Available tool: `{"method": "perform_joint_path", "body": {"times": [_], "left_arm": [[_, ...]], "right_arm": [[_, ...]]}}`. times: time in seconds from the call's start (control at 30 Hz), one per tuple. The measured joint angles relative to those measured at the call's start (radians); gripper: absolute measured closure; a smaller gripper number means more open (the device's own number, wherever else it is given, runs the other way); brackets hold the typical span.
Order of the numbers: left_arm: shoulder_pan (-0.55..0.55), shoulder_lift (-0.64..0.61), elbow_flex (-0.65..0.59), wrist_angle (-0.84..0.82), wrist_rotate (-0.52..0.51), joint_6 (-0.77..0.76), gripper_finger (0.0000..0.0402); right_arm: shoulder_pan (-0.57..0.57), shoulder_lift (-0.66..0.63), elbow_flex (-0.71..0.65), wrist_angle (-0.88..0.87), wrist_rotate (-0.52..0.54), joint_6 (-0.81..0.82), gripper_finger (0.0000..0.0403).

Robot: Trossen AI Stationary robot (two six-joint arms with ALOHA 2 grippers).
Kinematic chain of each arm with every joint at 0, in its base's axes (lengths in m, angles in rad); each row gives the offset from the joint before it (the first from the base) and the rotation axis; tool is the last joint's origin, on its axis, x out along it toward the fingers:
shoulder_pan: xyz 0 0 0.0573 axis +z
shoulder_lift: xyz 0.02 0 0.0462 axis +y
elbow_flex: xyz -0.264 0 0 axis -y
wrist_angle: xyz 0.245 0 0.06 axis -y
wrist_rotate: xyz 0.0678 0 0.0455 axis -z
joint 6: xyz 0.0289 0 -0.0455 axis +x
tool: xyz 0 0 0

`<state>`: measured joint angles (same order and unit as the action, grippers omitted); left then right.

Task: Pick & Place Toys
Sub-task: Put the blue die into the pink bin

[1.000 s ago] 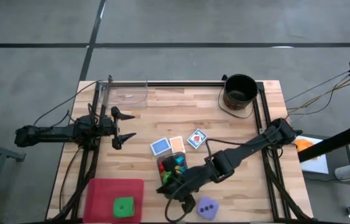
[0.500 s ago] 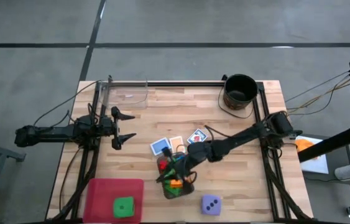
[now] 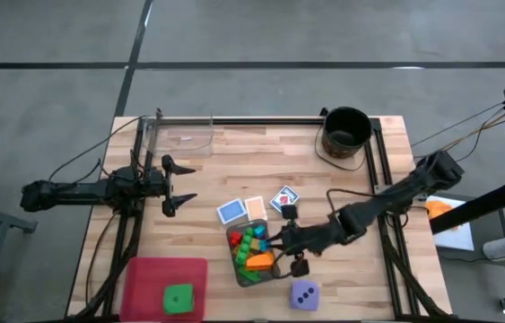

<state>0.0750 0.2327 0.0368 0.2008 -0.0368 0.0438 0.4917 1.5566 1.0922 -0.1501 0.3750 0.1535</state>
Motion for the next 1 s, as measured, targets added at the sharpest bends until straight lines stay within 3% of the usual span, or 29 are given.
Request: {"method": "perform_joint_path", "body": {"times": [0.23,0.37,0.5,0.6,0.73,0.9,1.0], "left_arm": [[0.0,0.003,-0.013,0.001,0.0,-0.025,0.0025],[0.0,0.005,-0.025,0.011,0.0,-0.026,0.0025],[0.0,0.005,-0.026,0.011,0.0,-0.025,0.0025],[0.0,0.005,-0.025,0.011,0.0,-0.019,0.0025],[0.0,0.005,-0.025,0.011,-0.001,0.0,0.0025],[0.0,0.005,-0.024,0.013,0.0,0.014,0.0025],[0.0,0.005,-0.024,0.022,0.0,0.029,0.0025]], "right_arm": [[0.1,0.078,0.266,-0.51,0.016,0.38,0.0175],[0.137,0.198,0.473,-0.783,-0.036,0.544,0.0087],[0.15,0.36,0.699,-1.029,-0.158,0.672,0.0025],[0.148,0.477,0.87,-1.207,-0.245,0.734,0.0007],[0.149,0.613,1.063,-1.384,-0.347,0.778,0.0016],[0.153,0.718,1.24,-1.42,-0.419,0.833,0.0016],[0.159,0.741,1.257,-1.402,-0.431,0.87,0.0016]]}}
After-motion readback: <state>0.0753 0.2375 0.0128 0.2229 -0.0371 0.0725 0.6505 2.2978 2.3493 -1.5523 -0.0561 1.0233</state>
